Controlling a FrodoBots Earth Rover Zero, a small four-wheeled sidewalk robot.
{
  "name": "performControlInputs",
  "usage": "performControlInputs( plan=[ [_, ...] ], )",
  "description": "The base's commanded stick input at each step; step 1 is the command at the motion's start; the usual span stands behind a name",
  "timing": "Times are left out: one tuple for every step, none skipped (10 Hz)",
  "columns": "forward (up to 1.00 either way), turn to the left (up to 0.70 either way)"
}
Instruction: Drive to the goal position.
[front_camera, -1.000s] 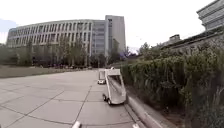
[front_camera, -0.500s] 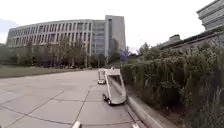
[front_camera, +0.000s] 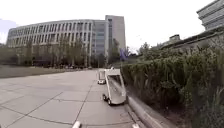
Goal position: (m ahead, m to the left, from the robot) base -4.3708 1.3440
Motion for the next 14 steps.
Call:
performControlInputs(
  plan=[
    [0.06,0.0],
    [0.06,0.0],
    [0.06,0.0],
    [0.06,0.0],
    [0.06,0.0],
    [0.06,0.0],
    [0.06,0.0],
    [0.06,0.0],
    [0.06,0.0],
    [0.06,0.0],
    [0.06,0.0],
    [0.06,0.0],
    [0.06,0.0],
    [0.06,0.0]
  ],
)
